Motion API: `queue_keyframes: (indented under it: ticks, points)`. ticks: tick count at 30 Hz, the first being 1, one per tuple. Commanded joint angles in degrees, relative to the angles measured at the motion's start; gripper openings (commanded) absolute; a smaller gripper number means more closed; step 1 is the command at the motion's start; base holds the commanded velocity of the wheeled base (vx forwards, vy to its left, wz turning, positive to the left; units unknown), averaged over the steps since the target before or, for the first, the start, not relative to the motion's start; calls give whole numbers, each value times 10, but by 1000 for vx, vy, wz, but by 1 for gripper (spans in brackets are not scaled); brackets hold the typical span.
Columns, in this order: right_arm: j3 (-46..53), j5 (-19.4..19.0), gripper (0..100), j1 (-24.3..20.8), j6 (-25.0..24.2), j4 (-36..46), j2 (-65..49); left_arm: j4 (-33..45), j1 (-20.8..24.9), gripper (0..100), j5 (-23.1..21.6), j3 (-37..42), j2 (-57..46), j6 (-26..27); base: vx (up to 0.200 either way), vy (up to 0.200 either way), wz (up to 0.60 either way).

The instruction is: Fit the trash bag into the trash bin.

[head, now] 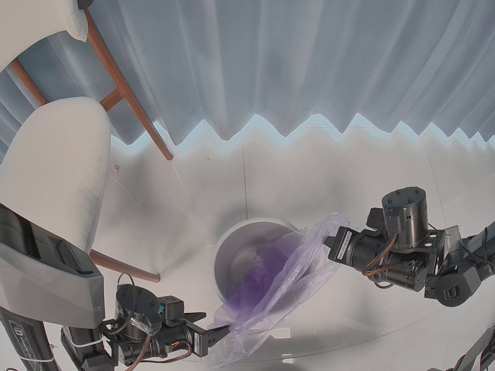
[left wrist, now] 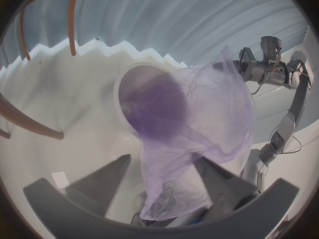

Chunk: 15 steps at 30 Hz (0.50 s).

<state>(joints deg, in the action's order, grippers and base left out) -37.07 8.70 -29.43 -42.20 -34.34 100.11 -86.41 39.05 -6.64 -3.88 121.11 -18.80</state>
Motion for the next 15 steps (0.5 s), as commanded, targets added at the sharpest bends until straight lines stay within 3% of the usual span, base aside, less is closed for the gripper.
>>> queue_keyframes:
  ticks: [1,10,15]
  points:
    - [-5,0,0,2,-1,-1,0,0,2,0,1,-13,4,-5,0,0,0]
    - [-62,-4,0,18,5,0,-3,3,-7,0,1,-88,-88,-110,0,0,0]
    - [-122,-33,0,32,5,25,12,6,-38,0,2,-106,-125,-120,0,0,0]
